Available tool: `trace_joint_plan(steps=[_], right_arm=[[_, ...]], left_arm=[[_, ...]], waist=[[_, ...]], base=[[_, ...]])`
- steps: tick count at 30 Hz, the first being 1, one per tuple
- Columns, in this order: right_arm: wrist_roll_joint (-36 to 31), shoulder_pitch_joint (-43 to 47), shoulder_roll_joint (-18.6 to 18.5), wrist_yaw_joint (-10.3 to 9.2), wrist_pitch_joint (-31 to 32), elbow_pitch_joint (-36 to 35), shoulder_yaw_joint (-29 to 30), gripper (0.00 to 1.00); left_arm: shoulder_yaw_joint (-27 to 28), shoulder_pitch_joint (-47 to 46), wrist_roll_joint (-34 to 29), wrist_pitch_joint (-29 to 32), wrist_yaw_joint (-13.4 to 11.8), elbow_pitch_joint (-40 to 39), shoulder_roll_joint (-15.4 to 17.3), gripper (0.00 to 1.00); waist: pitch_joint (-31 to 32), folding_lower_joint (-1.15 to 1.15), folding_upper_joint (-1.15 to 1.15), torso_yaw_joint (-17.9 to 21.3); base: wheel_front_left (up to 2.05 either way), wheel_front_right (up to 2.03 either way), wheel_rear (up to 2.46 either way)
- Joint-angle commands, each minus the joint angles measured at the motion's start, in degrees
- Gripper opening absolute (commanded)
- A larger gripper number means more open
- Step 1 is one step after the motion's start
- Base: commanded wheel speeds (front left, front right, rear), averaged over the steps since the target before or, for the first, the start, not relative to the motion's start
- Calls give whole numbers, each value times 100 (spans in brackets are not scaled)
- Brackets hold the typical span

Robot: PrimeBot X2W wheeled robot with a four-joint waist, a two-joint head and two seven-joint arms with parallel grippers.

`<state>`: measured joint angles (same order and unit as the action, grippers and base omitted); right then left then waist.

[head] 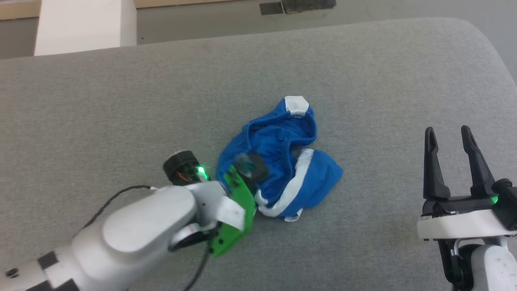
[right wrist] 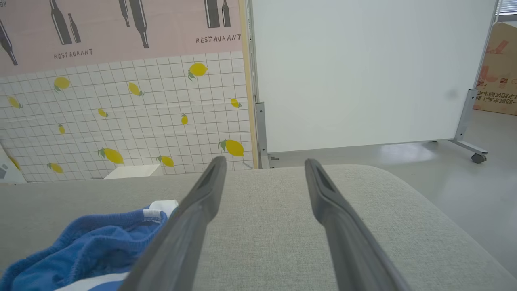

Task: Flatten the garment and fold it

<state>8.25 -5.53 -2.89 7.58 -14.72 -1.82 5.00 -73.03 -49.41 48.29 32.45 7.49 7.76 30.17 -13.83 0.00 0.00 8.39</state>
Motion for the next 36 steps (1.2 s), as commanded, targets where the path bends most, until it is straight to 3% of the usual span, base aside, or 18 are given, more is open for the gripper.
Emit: trace_joint_plan(steps=[1,5,12,21,22,23,28,32,36], right_arm=[[26,89,2,-9,-28,18,11,100],[-21,178,2,-9,-28,12,14,100],[-138,230,2,-9,-28,-28,-21,100],[-245,261,2,-9,-28,-3,-105,100],[-253,283,2,-9,-28,5,-96,100],[-262,309,2,-9,-28,17,-92,100],[-320,448,2,-9,-28,52,-82,100],[-419,499,2,-9,-28,0,-67,100],[-609,406,2,-9,-28,-82,-108,100]], left_arm=[[93,58,207,-331,0,-47,164,0],[675,443,591,-1405,-114,-2,598,0],[1567,1361,1129,-2906,-845,617,1097,0],[1736,1911,1427,-3476,-1025,1984,877,0],[1702,1914,1387,-3522,-1020,2110,805,29],[1684,1909,1348,-3593,-1010,2185,746,100],[1859,1923,1183,-4444,-1017,2328,492,100],[2108,2079,786,-4719,-1347,1962,509,100],[2975,2435,63,-4741,-1763,997,520,100]], waist=[[144,0,0,-170],[253,0,0,-397],[306,0,0,-802],[323,0,0,-970],[352,0,0,-994],[382,0,0,-1016],[673,0,0,-1170],[937,0,0,-1348],[1067,0,0,-1527]], base=[[0,0,0],[0,0,0],[0,0,0],[0,0,0],[0,0,0],[0,0,0],[0,0,0],[0,0,0],[0,0,0]])
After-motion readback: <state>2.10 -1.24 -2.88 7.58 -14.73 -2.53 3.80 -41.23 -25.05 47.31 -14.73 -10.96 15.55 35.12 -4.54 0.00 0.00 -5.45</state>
